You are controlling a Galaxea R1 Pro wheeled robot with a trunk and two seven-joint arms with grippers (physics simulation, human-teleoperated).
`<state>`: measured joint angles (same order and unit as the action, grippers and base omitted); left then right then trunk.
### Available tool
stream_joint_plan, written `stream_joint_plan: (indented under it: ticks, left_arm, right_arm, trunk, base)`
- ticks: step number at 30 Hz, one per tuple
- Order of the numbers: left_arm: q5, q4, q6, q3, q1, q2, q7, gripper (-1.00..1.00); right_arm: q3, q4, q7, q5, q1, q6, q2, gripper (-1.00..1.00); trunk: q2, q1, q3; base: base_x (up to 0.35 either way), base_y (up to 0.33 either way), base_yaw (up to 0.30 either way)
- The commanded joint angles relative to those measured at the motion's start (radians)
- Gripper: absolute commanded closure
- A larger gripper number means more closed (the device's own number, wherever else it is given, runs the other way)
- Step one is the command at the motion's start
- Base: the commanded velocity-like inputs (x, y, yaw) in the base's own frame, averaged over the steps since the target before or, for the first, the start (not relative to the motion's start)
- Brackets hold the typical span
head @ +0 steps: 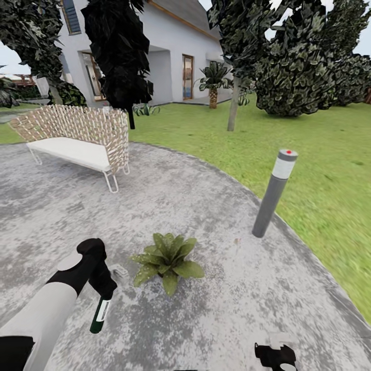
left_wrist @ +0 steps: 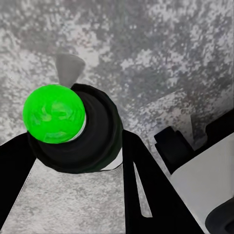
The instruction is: Pick up the pesticide atomizer in the garden and spray insectifuge to fully cover both potted plants in the garden.
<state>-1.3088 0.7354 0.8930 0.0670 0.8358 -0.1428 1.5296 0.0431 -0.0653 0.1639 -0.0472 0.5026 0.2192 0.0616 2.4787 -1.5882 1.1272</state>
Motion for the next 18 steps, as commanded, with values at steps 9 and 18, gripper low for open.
stream_joint_plan:
  ticks: [9, 18]
  left_arm:
    - [-0.007, 0.002, 0.01, 0.005, 0.0, -0.001, 0.009, 1.0]
    - [-0.007, 0.002, 0.011, 0.005, 0.0, 0.016, 0.01, 1.0]
  right_arm:
    - [0.004, 0.0, 0.002, -0.005, 0.001, 0.003, 0.001, -1.0]
    - [0.004, 0.001, 0.002, -0.005, 0.001, 0.003, 0.0, -1.0]
  trunk:
    - [0.0, 0.0, 0.001]
    - [0.0, 0.0, -0.004]
  base:
    - [0.089, -0.242, 0.005]
    - [0.006, -0.273, 0.187]
